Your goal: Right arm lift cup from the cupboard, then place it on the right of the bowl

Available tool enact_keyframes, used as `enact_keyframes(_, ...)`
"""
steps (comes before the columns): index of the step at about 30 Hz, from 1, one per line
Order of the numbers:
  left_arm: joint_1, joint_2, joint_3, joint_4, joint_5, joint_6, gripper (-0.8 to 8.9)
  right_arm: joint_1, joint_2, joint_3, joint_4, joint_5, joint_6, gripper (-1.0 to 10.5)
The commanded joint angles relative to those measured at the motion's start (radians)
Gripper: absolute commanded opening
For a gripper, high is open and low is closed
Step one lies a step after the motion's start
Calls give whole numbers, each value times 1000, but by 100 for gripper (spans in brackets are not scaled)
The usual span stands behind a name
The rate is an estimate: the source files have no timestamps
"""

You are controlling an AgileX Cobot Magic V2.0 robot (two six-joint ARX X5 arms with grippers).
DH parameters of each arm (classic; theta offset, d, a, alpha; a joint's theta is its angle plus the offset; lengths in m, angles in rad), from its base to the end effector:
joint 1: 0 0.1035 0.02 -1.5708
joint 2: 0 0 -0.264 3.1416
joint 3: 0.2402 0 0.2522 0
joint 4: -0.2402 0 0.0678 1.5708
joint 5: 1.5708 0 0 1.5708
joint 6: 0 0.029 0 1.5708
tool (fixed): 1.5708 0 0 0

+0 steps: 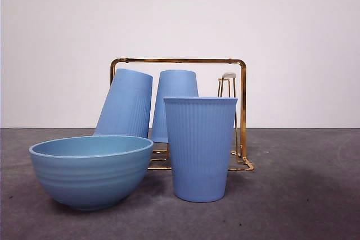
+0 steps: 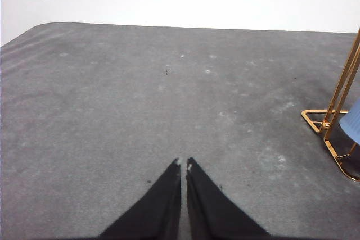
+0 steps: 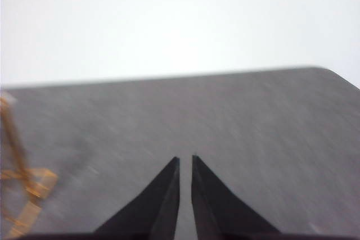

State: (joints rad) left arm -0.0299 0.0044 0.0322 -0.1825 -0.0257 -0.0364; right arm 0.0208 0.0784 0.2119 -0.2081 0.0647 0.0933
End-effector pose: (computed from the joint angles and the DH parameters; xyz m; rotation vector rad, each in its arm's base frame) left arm 0.0948 -0.0021 0.1565 -0.0320 0.1547 -0.0014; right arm 0.0881 0.0000 0.2090 0.0901 0.0724 -0.0473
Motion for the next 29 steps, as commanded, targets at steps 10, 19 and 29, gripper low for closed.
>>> enact_keyframes(10,2,-1,-19,-5,0,14,19,-1,-75,-196,26,-65,-84,33)
enact_keyframes(19,2,-1,-19,-5,0,14,19,2,-75,-200,31,-78,-81,33)
enact_keyframes(29,2,-1,-19,-5,0,14,19,3,-75,-200,53,-75,-82,33)
